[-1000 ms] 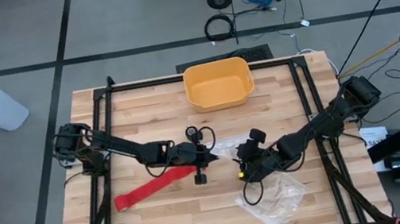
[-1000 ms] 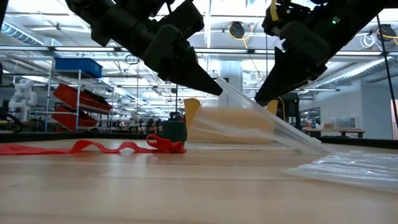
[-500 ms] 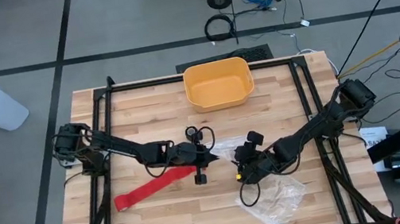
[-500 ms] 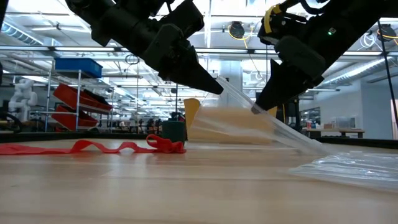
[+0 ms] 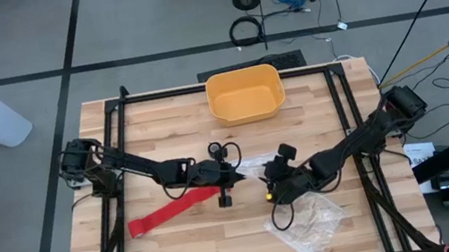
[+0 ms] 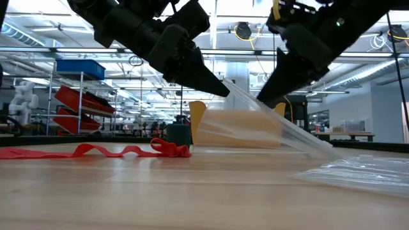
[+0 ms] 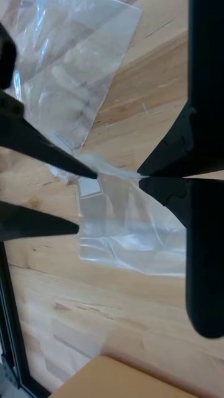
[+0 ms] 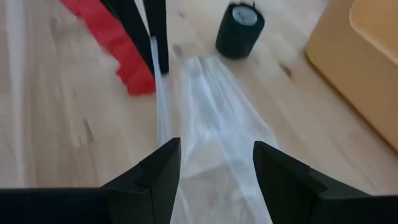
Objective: Roll bandage
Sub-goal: Open the transparent zip bag
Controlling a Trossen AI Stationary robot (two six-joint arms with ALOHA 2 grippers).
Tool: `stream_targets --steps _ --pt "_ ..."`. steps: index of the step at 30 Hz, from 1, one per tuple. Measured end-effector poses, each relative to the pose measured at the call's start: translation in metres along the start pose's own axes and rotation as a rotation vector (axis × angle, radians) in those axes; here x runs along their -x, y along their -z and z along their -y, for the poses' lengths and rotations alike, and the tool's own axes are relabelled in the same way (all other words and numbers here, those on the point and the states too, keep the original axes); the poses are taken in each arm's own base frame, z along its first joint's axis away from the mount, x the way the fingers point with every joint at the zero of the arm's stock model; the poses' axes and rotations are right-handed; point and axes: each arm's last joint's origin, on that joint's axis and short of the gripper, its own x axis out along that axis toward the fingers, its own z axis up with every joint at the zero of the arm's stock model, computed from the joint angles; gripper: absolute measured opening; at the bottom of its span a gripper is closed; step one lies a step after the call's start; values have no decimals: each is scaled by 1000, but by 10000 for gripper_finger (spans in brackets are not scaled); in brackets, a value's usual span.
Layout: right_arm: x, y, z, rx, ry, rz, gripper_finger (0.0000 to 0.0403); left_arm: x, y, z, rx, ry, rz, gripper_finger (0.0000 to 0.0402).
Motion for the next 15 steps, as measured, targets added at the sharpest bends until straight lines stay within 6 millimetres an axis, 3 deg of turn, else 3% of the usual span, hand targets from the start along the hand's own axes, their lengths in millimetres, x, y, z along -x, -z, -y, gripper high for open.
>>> stream_targets --steps 15 --pt "-1 -11 0 -5 -35 63 187 0 0 0 0 0 -1 0"
